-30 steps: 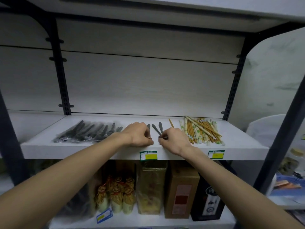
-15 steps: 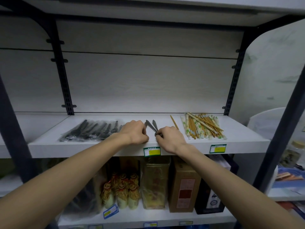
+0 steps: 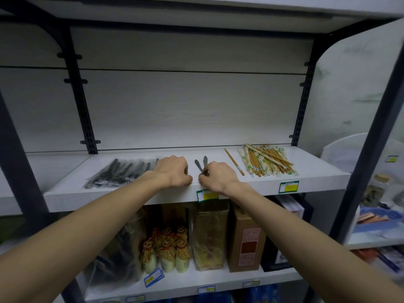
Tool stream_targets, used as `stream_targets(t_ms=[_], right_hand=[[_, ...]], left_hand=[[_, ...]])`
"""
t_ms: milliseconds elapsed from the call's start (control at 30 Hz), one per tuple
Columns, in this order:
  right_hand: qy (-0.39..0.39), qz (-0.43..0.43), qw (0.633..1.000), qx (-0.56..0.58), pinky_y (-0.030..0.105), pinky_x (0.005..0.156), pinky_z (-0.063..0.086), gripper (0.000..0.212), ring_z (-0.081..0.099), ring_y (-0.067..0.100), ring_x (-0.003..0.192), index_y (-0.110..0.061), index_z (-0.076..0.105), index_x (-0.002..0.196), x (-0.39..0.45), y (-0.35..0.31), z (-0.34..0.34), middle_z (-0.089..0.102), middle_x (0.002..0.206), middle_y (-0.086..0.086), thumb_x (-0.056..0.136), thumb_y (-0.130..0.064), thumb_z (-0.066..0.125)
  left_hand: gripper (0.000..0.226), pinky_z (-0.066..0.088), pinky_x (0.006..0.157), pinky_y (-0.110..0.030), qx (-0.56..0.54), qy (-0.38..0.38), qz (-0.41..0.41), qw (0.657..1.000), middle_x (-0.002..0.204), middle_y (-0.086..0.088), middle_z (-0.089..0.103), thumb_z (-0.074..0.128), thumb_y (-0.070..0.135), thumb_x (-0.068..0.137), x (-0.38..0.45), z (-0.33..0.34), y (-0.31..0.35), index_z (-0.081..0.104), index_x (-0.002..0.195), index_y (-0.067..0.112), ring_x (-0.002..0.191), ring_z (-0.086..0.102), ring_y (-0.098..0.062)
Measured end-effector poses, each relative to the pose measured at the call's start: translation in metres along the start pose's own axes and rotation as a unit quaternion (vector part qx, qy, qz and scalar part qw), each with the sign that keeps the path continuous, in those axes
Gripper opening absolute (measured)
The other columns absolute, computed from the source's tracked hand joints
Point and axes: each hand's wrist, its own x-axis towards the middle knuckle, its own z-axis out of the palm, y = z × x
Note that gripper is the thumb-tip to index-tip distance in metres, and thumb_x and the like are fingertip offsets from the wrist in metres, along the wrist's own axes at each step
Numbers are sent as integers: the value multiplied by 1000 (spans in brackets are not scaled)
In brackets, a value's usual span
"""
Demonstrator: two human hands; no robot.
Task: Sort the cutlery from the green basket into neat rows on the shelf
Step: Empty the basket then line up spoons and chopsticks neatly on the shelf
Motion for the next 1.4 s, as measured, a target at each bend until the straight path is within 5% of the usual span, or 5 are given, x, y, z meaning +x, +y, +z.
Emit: stream_targets(t_ms=[300, 567, 900, 1267, 1400], right_hand=[[61, 38, 997, -31, 38, 89, 52, 42, 62, 31, 114, -16, 67, 127, -8, 55, -39, 69, 124, 11, 95, -38, 53], [42, 120, 990, -68, 37, 80, 48, 27, 62, 35, 100, -17, 67, 108, 12, 159, -82, 71, 106, 13, 87, -29, 55], [-22, 68, 997, -23, 32, 64, 53, 37, 66, 24, 73, -17, 67, 71, 72, 241, -78, 68, 72, 1, 85, -50, 63], [-146, 55, 988, 11, 40, 84, 59, 35, 70, 23, 85, -12, 69, 86, 109, 245, -87, 72, 91, 5, 88, -46, 61], [-147, 79, 982, 84, 33, 70, 56, 30, 66, 21, 69, -12, 64, 75, 112, 246, -86, 70, 78, 5, 88, -39, 58]], left_hand=[[28, 38, 62, -31, 18, 54, 57, 997, 88, -4, 71, 59, 43, 89, 23, -22, 36, 76, 90, 20, 86, 63, -28], [28, 45, 67, -33, -28, 15, 88, 996, 97, -3, 72, 60, 42, 88, 74, -6, 124, 75, 98, 21, 91, 65, -27], [39, 45, 69, -31, -63, -3, 5, 998, 90, 1, 72, 63, 55, 87, 151, 33, 177, 75, 91, 19, 88, 66, -22], [27, 59, 62, -29, -177, -158, -90, 967, 65, 0, 72, 71, 37, 90, 181, 27, 188, 69, 88, 10, 55, 67, -13], [28, 55, 55, -26, -170, -182, -111, 962, 71, -1, 72, 68, 39, 92, 182, 24, 189, 62, 92, 12, 58, 66, -14]])
